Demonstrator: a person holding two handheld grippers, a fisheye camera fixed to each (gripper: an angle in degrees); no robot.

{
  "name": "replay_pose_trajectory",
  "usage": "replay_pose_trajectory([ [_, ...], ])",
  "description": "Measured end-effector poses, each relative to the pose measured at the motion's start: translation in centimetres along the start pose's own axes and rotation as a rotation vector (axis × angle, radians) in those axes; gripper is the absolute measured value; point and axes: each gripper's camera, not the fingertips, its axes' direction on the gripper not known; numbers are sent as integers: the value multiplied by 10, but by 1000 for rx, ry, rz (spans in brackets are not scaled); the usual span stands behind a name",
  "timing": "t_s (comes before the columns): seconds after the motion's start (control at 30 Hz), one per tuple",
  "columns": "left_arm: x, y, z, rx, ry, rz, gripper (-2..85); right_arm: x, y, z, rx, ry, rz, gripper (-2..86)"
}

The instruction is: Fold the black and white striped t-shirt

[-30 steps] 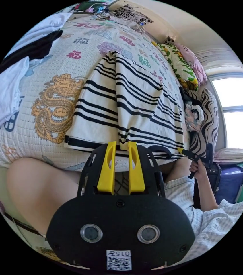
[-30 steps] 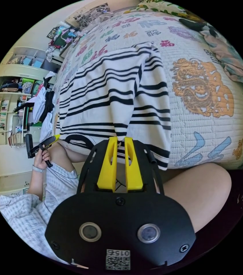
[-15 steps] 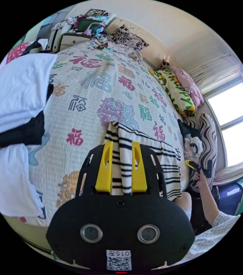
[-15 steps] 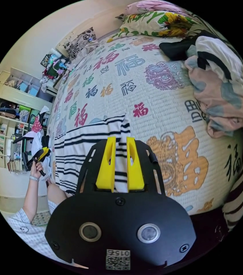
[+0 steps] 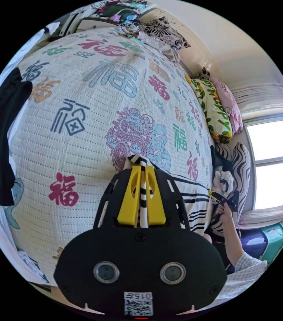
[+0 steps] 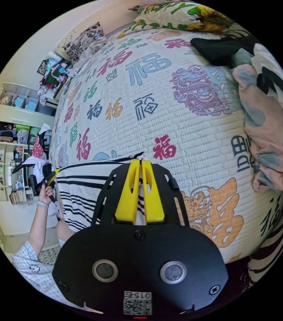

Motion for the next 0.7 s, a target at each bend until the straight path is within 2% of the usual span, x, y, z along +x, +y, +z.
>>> replay_pose_trajectory([
  [0.2,6,-2,13,-3,-58,16,24,-8,-2,14,-15,47,10,6],
  [0.37,13,25,-24,53,-103,76,74,-14,26,-10,45,38,6,52],
  [0.53,10,119,-59,-31,-38,100,104,-34,93,-15,-56,-67,-119,68],
  [0.7,11,197,-42,-160,-23,61,115,-68,149,12,-187,-66,-195,77],
])
